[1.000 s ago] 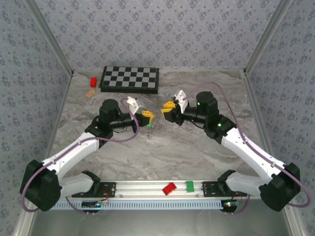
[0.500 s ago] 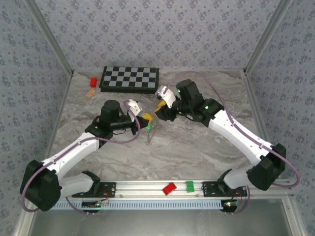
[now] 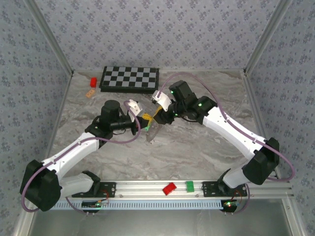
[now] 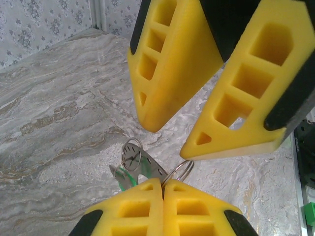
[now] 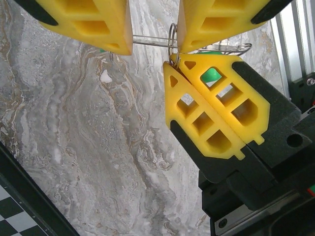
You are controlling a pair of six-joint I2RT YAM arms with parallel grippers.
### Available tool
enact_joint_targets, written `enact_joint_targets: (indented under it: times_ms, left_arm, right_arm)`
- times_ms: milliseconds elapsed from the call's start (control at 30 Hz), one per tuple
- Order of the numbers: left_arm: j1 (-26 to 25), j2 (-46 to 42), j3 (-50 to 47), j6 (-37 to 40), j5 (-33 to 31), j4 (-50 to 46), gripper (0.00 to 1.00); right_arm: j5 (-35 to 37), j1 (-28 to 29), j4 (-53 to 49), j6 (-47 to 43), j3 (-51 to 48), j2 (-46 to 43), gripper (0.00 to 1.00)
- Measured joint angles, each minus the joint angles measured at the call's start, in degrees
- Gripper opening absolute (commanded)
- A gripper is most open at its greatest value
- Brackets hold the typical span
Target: Put the keys on the keyring
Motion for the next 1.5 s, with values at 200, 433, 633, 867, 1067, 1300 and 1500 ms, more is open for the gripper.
enact_joint_targets:
  times_ms: [200, 433, 633, 867, 1067, 1300, 1500]
  left_arm:
    - [0.00, 0.00, 0.00, 0.00, -0.02, -0.85, 0.00]
    - [0.00, 0.00, 0.00, 0.00, 0.00, -0.81, 0.00]
    - [0.00, 0.00, 0.00, -0.02, 0.02, -0.68, 0.00]
    - [0.00, 0.00, 0.00, -0.02, 0.04, -0.68, 0.00]
    - [0.00, 0.00, 0.00, -0.02, 0.22, -0.68, 0.00]
    - [0.00, 0.00, 0.00, -0.02, 0.22, -0.68, 0.00]
    - [0.00, 0.02, 0.00, -0.02, 0.17, -1.01, 0.00]
  right_arm:
    - [-0.02, 0.33, -0.15, -0.11, 0.04, 0.44, 0.33]
    - [-0.55, 0.35, -0.04, -0.20, 0.04, 0.42, 0.36]
    - [-1.18, 0.37, 0.42, -0.22, -0.22, -0.07, 0.37]
    - [-1.53, 0.37, 1.57, -0.15, -0.68, -0.63, 0.32]
    - [-1.53, 0.37, 1.60, -0.17, -0.68, -0.09, 0.32]
    - [-1.51, 0.39, 0.92, -0.17, -0.68, 1.31, 0.29]
    - [-1.51, 0.68, 0.66, -0.55, -0.59, 1.64, 0.09]
